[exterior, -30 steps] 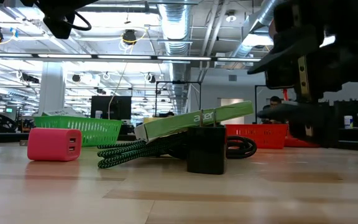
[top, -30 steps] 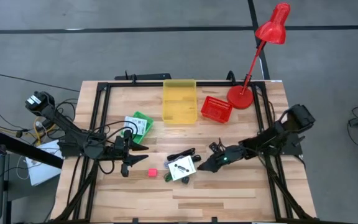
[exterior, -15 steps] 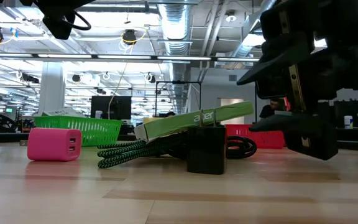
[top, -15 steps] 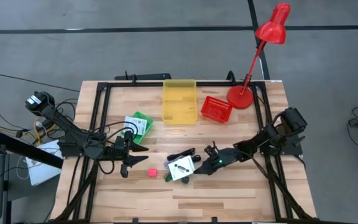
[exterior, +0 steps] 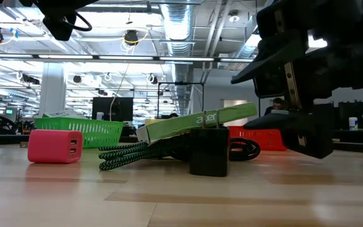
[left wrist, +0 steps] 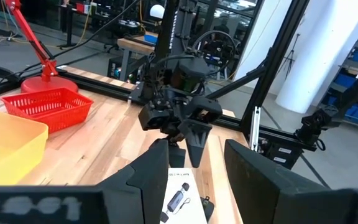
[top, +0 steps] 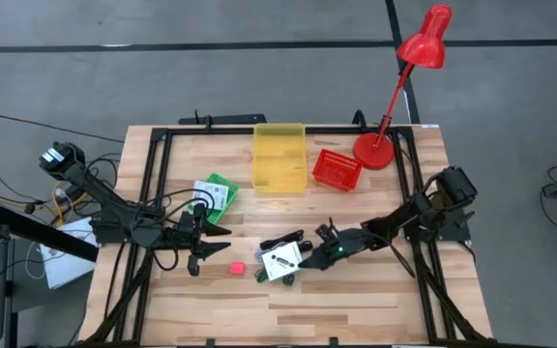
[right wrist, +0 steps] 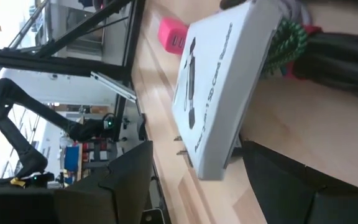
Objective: Pick and place items into bin
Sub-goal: Put the white box into the green basket
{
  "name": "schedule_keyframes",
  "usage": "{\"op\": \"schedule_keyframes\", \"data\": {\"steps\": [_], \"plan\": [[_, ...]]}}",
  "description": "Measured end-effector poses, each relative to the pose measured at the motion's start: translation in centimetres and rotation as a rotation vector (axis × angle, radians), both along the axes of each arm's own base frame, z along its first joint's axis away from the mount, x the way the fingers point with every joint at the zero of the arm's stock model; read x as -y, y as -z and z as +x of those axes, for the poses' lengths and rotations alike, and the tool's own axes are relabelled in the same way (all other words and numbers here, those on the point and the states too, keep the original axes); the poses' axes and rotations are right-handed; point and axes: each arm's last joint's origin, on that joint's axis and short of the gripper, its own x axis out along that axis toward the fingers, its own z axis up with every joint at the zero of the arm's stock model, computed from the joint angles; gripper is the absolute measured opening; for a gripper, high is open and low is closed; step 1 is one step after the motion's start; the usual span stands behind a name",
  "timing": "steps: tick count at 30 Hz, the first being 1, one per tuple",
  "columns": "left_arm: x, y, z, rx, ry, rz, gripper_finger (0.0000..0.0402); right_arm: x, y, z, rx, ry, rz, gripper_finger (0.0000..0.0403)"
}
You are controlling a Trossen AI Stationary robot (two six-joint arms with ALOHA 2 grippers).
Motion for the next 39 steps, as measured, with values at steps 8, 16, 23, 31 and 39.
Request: {"op": "schedule_keyframes", "data": {"steps": [8,16,23,31,39], "plan": [[0.1,0.0,0.0,-0.001,0.021,-0.01,0.0146,0.3,0.0,0.1,-0.001,0.012,0.0,0.0244],[0.1,0.0,0.0,-0.001,0.022,-0.011,0.0146,0.3,0.0,0.1,-0.004,0.015,0.006,0.0244],[0.1,0.0,0.0,-0.001,0.022,-0.011,0.0146,0.2,0.0,0.4,-0.03,0.015,-0.003,0.0244],[0.1,0.0,0.0,-0.001,0.023,-0.011,0.0146,-0.1,-0.4,1.2,-0.052,-0.003,-0.029,0.0244],[0.1,0.0,0.0,-0.001,0.023,-0.011,0.0146,-0.1,-0.3,1.2,-0.066,-0.006,-0.014,0.0243]]}}
